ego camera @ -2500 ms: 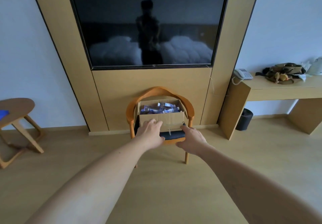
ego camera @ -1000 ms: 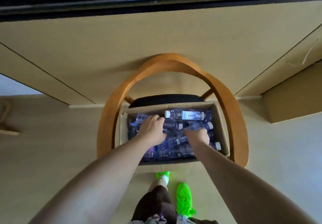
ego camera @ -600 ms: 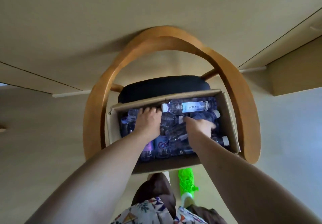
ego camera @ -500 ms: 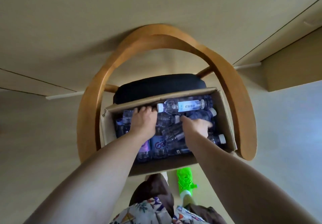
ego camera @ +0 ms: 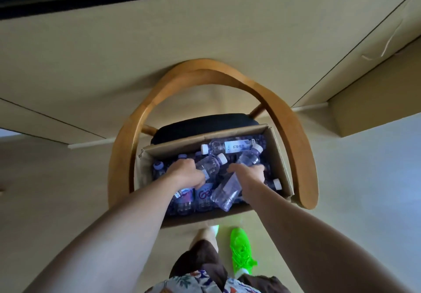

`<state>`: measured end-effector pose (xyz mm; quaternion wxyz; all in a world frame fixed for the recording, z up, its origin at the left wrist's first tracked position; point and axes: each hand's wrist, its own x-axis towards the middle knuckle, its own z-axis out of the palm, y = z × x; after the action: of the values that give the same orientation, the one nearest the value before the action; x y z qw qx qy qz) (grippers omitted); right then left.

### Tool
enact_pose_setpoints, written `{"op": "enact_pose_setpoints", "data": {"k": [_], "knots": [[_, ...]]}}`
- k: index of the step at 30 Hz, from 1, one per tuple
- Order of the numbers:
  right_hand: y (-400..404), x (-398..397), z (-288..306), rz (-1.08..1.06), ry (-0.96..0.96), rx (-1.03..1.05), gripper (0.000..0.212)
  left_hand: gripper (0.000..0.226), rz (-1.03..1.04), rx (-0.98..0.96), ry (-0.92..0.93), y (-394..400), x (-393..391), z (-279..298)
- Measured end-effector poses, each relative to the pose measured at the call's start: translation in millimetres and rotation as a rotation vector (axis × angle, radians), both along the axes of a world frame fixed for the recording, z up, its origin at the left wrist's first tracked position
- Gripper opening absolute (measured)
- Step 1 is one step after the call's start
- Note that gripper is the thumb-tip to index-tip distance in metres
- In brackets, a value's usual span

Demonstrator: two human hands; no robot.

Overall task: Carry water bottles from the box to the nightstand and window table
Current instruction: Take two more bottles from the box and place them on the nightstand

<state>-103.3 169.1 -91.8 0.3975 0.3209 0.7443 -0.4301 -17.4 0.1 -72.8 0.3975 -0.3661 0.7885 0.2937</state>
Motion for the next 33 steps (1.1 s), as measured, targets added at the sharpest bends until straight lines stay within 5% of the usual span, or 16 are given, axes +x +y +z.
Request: {"op": "enact_pose_setpoints", "data": {"k": [14, 17, 26, 33], "knots": [[44, -23, 149, -0.018, 0.147, -0.474, 0.077, 0.015, 0.61, 0.349, 0.526, 68, -23, 165], [62, -40, 178, -0.068, 0.253, -0.522, 0.09, 0.02, 0.55, 0.451, 0.561, 81, -58, 188], [145, -82, 246, -0.343, 0.511, -0.433, 0.053, 0.083, 0.138, 0.471, 0.716, 143, -169, 235], [250, -40, 255, -0.719, 0.647, -0.248, 0.031, 0.042, -0.121, 0.727, 0.613, 271, -208, 230]]}}
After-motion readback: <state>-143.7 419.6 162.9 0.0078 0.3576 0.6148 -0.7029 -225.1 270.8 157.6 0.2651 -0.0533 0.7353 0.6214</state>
